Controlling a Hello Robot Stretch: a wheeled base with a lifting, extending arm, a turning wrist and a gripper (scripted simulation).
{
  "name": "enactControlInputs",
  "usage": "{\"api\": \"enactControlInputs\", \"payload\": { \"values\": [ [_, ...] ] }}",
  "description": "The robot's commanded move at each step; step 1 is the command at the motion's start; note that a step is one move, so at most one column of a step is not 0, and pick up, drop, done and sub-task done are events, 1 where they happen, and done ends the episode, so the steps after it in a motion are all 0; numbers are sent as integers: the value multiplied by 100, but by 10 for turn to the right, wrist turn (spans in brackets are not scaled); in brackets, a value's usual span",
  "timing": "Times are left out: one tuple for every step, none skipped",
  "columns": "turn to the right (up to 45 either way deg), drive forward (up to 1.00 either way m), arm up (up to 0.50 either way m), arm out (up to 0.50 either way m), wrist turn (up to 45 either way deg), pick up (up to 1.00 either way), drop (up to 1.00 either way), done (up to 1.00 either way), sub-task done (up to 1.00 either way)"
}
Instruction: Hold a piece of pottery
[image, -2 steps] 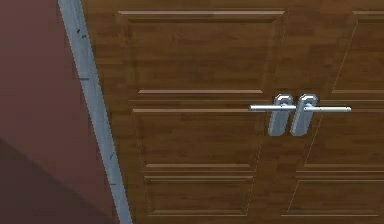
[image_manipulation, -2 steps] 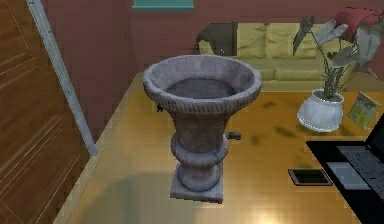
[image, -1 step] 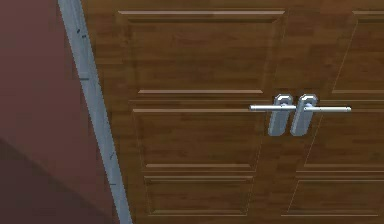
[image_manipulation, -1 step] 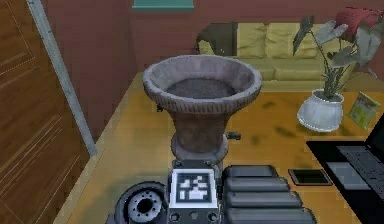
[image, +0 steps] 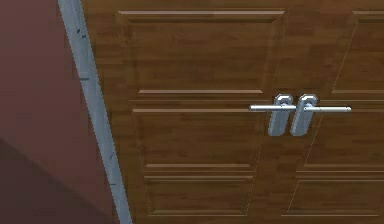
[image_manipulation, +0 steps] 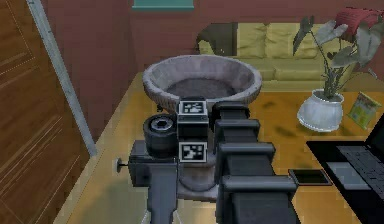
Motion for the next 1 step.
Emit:
{"api": "enactControlInputs", "payload": {
  "values": [
    [0,0,0,0,450,0,0,0,0]
  ]
}}
